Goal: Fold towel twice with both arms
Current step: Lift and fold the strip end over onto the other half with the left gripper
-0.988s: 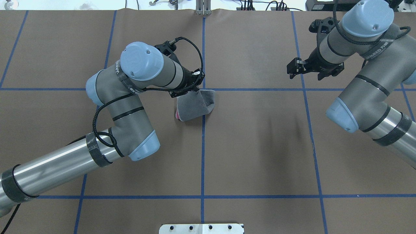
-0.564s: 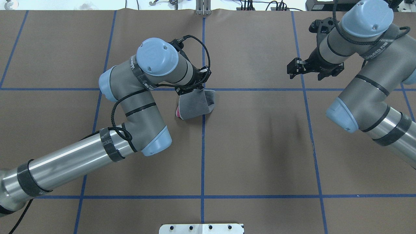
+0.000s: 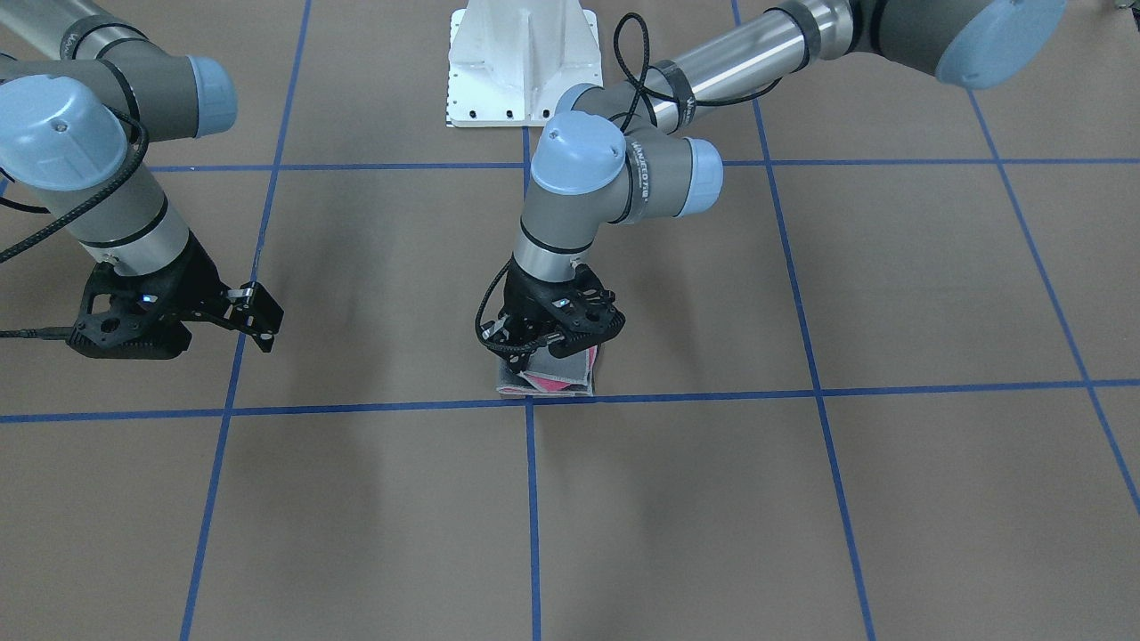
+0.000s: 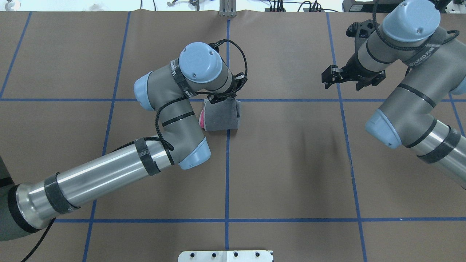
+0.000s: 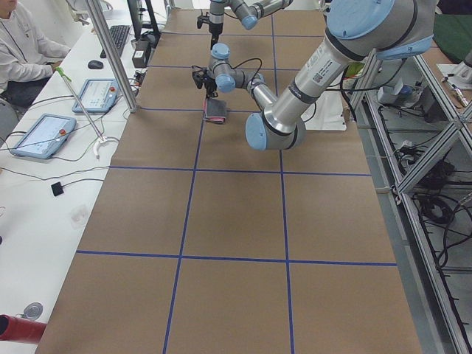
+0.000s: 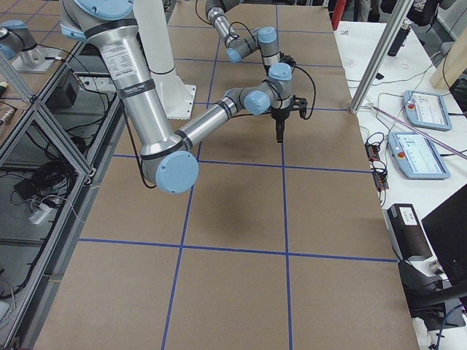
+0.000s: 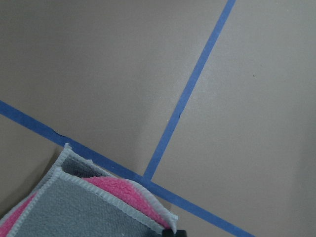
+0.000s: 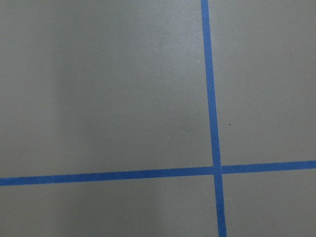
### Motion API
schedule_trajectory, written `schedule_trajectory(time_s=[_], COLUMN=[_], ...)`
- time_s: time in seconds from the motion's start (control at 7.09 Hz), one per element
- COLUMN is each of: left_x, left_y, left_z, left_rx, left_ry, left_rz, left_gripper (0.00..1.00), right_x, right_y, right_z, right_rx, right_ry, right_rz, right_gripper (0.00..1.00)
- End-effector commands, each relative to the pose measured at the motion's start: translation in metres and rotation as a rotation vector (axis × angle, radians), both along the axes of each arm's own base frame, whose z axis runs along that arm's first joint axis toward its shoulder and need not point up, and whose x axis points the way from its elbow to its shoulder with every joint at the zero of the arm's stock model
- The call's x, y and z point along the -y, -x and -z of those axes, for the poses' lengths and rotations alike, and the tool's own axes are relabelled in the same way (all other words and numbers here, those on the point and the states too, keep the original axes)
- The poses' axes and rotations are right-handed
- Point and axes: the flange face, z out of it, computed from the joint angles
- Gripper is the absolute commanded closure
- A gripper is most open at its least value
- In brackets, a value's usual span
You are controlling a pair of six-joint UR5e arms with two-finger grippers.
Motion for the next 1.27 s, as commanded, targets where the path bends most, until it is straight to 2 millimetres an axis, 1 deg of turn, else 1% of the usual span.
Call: schedule_trajectory(time_s=[0.0,0.28,0.42,0.56,0.71,0.85,0.99,1.13], left_x=[0.0,0.0,-0.002,-0.008,-0.022,-0.042,-0.066,-0.083], left_y=[-0.009,-0.005,-0.002,0.012,0.034,0.064,0.097,0.127], left_z=[0.001,0.004,0.01,0.02,0.017,0.007,-0.005,-0.017], left_rx=[0.017,0.019,0.025,0.043,0.098,0.167,0.238,0.304], left_ry=[-0.016,-0.046,-0.064,-0.087,-0.123,-0.177,-0.234,-0.271], left_rz=[-0.013,-0.032,-0.052,-0.112,-0.165,-0.227,-0.301,-0.363], left_gripper=[0.01,0.0,0.0,0.0,0.0,0.0,0.0,0.0], right_x=[0.001,0.0,0.0,0.001,0.001,0.001,0.002,0.003], right_y=[0.0,0.0,0.0,0.0,-0.004,-0.01,-0.021,-0.046], right_z=[-0.002,-0.003,-0.003,-0.003,-0.007,-0.016,-0.029,-0.049], right_rx=[-0.004,-0.005,-0.005,-0.007,-0.011,-0.028,-0.046,-0.058], right_ry=[0.001,0.002,0.002,0.006,0.01,-0.006,-0.014,-0.02], right_rz=[0.001,0.003,0.003,0.004,0.005,0.028,0.041,0.067], right_gripper=[0.0,0.0,0.0,0.0,0.0,0.0,0.0,0.0])
